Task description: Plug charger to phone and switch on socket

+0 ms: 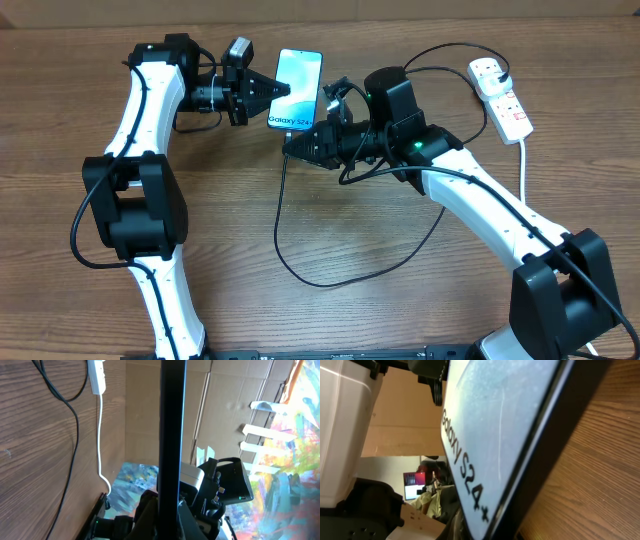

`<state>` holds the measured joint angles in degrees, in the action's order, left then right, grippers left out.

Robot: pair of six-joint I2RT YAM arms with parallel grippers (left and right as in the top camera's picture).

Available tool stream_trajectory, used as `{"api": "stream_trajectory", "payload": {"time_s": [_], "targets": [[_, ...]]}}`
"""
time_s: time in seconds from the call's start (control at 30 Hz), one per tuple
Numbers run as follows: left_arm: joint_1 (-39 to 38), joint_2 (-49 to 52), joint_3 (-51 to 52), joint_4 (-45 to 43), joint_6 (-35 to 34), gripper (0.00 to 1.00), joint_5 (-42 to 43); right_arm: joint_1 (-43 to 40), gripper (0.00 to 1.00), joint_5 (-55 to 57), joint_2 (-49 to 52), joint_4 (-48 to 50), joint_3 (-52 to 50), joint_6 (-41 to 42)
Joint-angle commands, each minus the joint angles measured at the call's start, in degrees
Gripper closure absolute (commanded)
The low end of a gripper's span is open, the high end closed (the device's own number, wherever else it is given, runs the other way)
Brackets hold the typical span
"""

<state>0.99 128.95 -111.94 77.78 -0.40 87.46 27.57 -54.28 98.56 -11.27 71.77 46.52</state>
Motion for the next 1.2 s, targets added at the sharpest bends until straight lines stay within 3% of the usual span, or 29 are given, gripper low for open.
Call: {"api": "stream_trajectory", "payload": {"time_s": [0.0,1.17], "targets": [[0.04,-0.37,-0.63,-0.04,1.70,0.96,3.13,-0.66,0.96,-3.52,0.15,0.50,0.63,0.22],[0.20,-0.37,-0.61,0.24,1.51,0.96,3.15,-1.55,0.96,-2.78,0.24,1.60,0.63,0.59]]}}
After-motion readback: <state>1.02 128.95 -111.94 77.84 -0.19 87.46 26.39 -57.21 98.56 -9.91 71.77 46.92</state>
